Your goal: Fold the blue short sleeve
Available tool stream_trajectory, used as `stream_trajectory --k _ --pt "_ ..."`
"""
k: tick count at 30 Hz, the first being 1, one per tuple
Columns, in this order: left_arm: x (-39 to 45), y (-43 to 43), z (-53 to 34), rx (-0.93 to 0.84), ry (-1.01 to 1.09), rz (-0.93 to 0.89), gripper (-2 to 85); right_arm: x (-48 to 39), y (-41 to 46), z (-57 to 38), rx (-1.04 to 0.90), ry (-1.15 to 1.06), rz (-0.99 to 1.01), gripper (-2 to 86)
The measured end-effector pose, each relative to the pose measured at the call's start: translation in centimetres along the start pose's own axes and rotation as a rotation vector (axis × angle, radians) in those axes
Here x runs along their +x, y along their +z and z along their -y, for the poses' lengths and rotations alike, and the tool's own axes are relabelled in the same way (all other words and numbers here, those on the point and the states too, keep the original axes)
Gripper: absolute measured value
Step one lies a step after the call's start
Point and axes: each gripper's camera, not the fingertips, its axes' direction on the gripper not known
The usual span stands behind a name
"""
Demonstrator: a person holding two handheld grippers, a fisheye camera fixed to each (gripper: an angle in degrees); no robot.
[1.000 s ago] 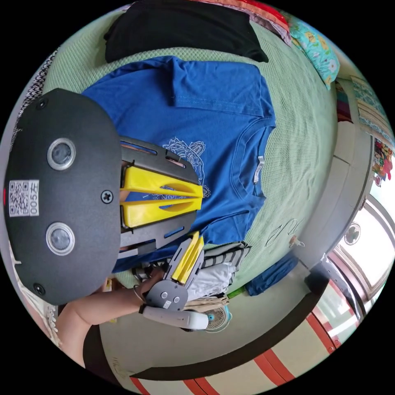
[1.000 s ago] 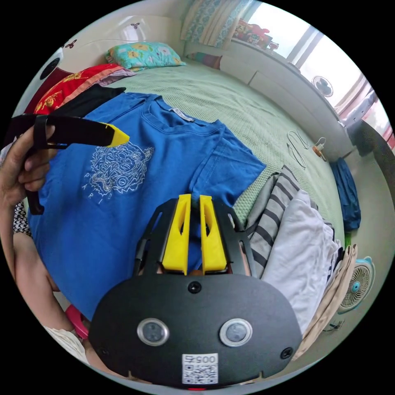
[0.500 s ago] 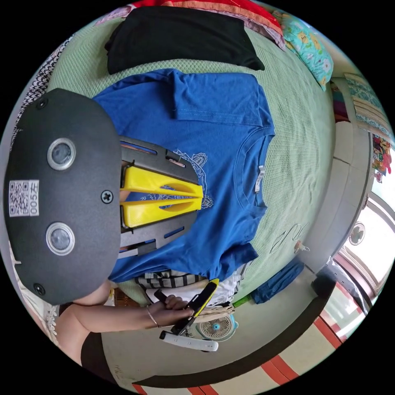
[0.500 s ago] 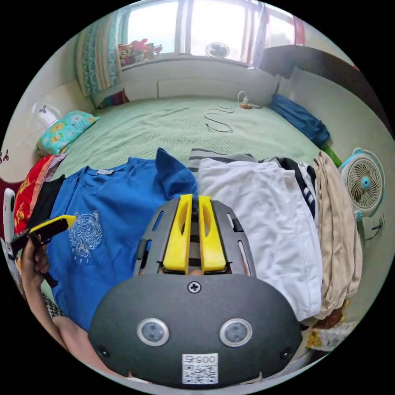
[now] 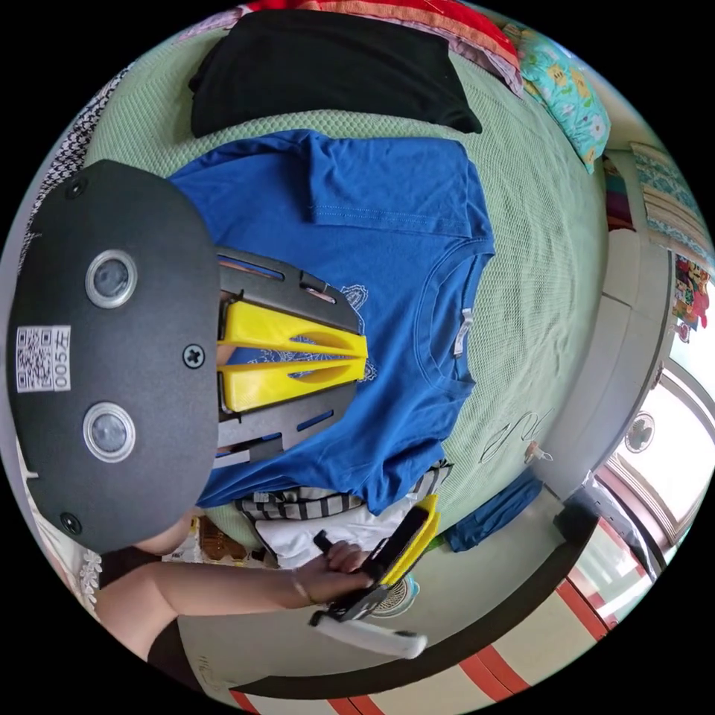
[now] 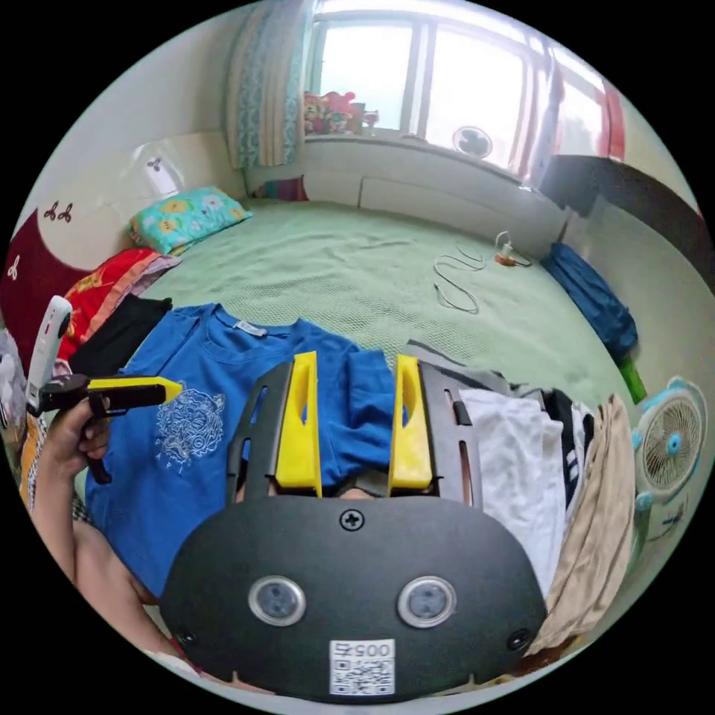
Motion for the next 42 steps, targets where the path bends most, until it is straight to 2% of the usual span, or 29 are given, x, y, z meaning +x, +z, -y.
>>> stream_trajectory --k 5,7,10,14,18,21,23,26,28,32,36,39,42 --pt "-1.5 -0.7 0.4 0.015 -0.025 0.019 -0.7 1.6 8.3 5.2 -0.296 -0.065 0.071 12.8" --pt "-2.2 -0.9 0.5 0.020 -0.045 0.006 -0.6 2.7 10.4 5.8 -0.369 -0.019 0.084 7.8" --pt "-3.0 -1.4 0.5 0.032 -0.066 -0.012 -0.6 4.1 9.0 6.2 -0.269 0.033 0.078 0.5" --pt "-3.1 -1.9 0.4 0.037 -0.068 -0.010 -0.5 6.6 6.5 6.0 -0.190 0.141 0.002 -0.7" --pt "-3.0 -3.2 0.2 0.054 -0.049 0.063 -0.3 9.2 6.9 5.4 -0.275 0.250 -0.028 -0.1" --pt "-3.8 -4.9 -0.3 0.085 -0.047 0.117 0.8 10.1 7.1 5.4 -0.345 0.302 -0.017 3.6" --pt "-4.6 -5.6 -0.6 0.071 -0.039 0.129 3.2 10.4 5.6 5.9 -0.297 0.359 -0.015 6.4" --pt "-5.5 -6.6 -1.2 0.083 -0.032 0.115 7.9 9.3 0.3 6.3 -0.077 0.470 0.072 7.5" --pt "-5.7 -6.9 -1.4 0.068 -0.008 0.109 9.4 6.1 -4.2 5.7 0.110 0.497 0.203 7.8" --pt "-5.3 -7.4 -2.8 0.040 0.063 0.286 12.9 -1.0 -7.3 4.3 0.239 0.376 0.317 7.3" --pt "-5.6 -6.8 -3.9 0.049 0.082 0.291 12.8 -8.6 -3.8 3.5 0.072 0.082 0.338 7.2" --pt "-5.4 -6.6 -3.9 0.034 0.108 0.290 11.8 -10.6 -1.8 3.7 -0.035 0.014 0.311 8.3" --pt "-5.7 -6.4 -3.8 0.024 0.119 0.376 11.0 -10.6 -1.8 4.3 0.012 -0.001 0.282 9.5"
